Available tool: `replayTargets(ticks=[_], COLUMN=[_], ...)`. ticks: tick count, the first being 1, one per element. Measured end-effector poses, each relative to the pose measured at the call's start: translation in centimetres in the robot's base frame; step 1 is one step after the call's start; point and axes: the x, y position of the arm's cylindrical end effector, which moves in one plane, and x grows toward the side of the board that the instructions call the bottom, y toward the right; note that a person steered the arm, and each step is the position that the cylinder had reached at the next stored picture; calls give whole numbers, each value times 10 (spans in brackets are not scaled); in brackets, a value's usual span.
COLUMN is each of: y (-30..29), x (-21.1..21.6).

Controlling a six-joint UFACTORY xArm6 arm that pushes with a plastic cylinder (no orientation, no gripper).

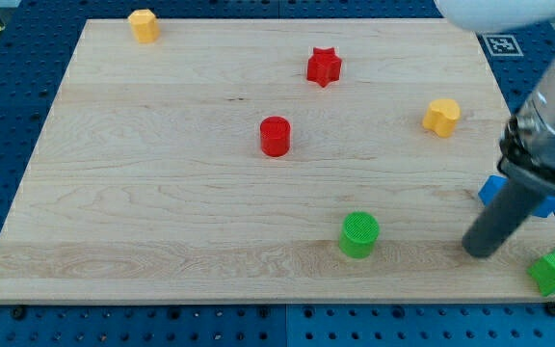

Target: Push the green star to the bottom right of the board

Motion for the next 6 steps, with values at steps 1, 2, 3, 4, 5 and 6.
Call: replayTargets(ticks=[1, 2, 3, 4, 5, 6], y=[-20, -39, -17, 26, 55, 90], x=[-33, -59, -68, -70, -86, -105])
